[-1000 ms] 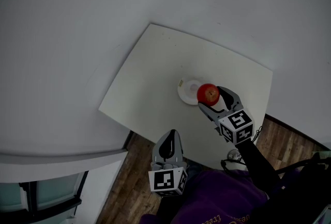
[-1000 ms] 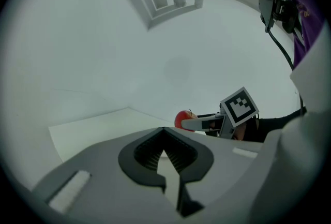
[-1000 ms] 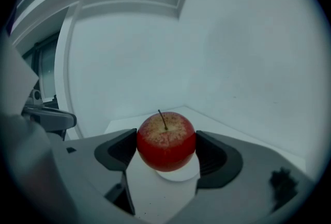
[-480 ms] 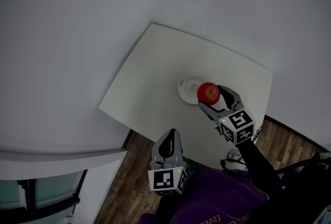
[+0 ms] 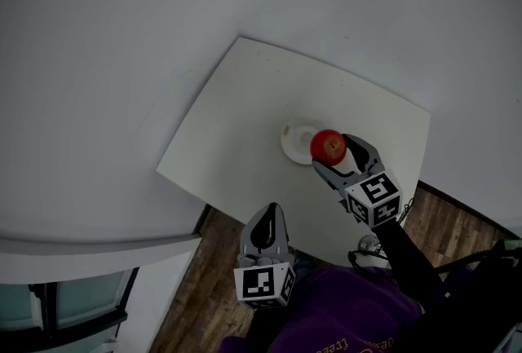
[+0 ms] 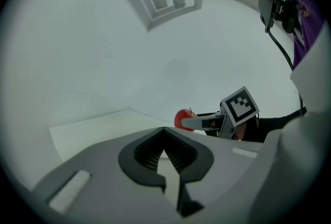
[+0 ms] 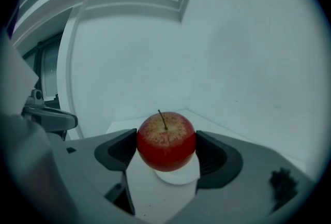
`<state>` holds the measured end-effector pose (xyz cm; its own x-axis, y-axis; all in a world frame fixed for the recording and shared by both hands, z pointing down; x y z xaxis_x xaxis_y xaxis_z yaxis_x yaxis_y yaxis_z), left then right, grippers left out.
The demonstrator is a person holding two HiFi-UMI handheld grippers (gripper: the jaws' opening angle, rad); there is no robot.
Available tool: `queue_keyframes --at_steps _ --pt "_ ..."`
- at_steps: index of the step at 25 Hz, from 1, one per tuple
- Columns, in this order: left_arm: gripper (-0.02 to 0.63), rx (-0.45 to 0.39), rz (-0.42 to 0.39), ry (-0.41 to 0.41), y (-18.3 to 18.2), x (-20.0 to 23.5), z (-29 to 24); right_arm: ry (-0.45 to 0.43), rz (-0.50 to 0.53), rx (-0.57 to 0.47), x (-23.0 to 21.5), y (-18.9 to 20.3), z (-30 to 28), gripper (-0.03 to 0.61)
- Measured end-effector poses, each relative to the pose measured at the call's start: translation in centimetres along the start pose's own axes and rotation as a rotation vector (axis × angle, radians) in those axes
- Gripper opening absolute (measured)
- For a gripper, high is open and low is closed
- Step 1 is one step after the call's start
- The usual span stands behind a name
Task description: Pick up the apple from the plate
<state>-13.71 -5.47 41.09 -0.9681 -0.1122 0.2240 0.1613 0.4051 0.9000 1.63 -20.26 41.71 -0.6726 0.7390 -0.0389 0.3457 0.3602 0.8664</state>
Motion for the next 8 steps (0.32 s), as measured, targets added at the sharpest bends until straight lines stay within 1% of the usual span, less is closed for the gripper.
queue_keyframes --at_steps 8 --pt "0.006 -0.002 -0.002 0.001 0.0 0.11 -0.06 -0.009 -0.002 0.0 0.06 0.07 -0.21 0.365"
Point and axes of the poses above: the fingertips, and each gripper's own axes: z backward along the fingers, x to its left, y out of its underside, the point moved 6 cm from there along z, backward along the fingers, and after that the axes turned 7 degrees about x, right-handed, at the moved point
